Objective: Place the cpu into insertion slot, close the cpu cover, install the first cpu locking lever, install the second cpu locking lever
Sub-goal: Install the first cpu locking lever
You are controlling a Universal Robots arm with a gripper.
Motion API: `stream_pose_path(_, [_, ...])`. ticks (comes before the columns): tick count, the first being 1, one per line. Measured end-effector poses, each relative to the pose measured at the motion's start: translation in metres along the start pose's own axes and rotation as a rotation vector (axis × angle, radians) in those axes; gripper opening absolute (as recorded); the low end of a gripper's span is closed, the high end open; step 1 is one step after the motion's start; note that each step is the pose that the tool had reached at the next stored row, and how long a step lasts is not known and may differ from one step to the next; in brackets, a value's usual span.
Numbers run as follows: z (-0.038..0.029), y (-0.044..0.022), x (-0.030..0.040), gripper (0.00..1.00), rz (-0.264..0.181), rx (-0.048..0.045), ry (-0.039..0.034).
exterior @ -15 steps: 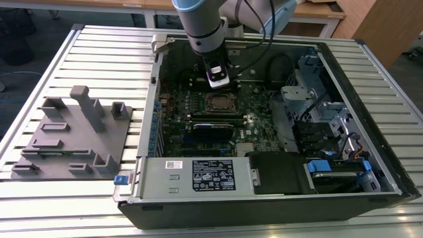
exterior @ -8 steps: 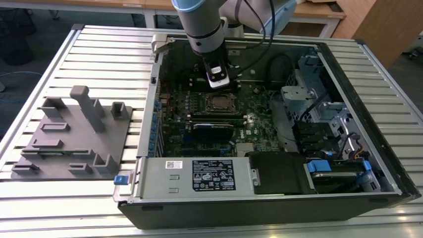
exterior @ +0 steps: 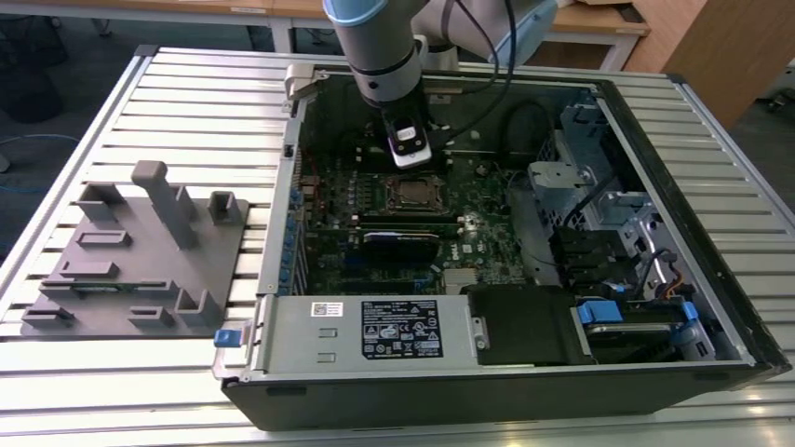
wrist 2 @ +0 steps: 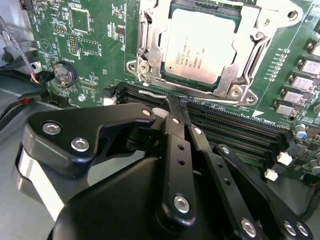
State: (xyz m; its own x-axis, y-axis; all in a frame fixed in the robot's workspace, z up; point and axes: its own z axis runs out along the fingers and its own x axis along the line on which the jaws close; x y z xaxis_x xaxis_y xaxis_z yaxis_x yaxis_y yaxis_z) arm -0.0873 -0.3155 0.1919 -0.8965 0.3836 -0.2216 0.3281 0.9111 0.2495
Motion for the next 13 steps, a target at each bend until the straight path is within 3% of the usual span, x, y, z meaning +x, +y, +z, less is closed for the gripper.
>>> stream_pose_path(13, [0.0036,-0.0010,0.0009,0.10,-0.002,0.0073,-0.0029])
